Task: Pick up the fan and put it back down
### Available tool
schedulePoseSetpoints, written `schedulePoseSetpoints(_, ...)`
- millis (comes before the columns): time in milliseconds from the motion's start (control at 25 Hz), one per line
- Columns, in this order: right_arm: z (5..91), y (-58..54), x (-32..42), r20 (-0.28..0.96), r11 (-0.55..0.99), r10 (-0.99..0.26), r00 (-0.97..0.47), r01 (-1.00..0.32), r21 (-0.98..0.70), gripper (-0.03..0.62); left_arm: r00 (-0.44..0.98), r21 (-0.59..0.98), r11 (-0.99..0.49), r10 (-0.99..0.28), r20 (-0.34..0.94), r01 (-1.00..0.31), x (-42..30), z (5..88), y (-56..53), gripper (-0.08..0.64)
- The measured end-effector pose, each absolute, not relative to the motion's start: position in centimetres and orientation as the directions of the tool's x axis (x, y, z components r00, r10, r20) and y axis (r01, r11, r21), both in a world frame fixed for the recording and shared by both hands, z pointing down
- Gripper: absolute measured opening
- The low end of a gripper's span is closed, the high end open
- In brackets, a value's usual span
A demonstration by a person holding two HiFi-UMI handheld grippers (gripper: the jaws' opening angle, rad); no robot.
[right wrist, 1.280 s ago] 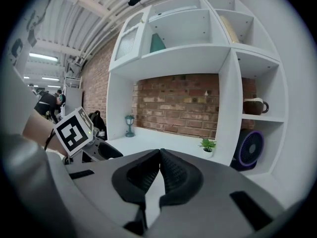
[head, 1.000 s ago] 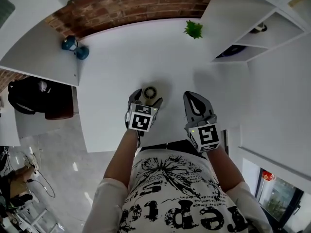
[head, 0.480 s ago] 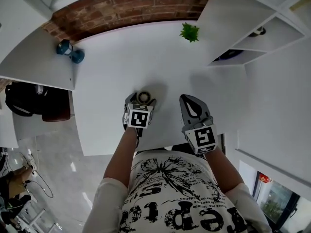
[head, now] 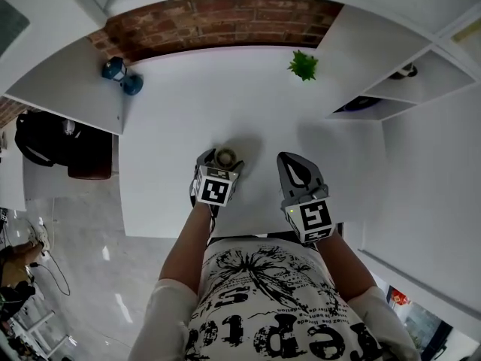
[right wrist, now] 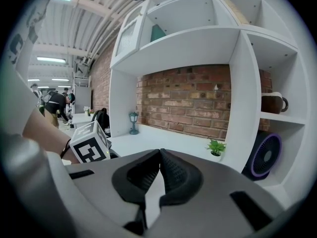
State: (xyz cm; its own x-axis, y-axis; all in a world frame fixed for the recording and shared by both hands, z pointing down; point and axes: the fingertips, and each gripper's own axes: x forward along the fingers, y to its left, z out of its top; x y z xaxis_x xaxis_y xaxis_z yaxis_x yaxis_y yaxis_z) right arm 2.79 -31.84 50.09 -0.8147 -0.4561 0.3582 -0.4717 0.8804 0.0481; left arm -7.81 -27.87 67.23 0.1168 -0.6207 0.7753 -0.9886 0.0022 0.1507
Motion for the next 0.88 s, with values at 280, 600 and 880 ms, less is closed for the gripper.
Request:
schedulePoseSetpoints(280,48.1,-32.2,2.0,0.317,0.895,-0.437,-0.842,-0.441,0.061,0.015,0.081,0.105,-0.01,-0.714,0.695,-0.994,-8.1,62.1,-27.9,0.376)
schedulePoseSetpoints(600,44.4,-30.7,0.3,0.259,0.902,-0.43,-0.865,-0.422,0.089,0.015,0.045,0.043,-0.027,-0.85,0.525,-0.999,-9.5,51.8,-26.2,0.376)
schedulePoseSetpoints(880,41.5,-29.1,-1.4,0.212,0.912,-0.41,-0.887,-0.394,0.114,0.015,0.009,-0.014,-0.015,-0.932,0.361,-1.0,-11.3,43.7,-23.3,0.376)
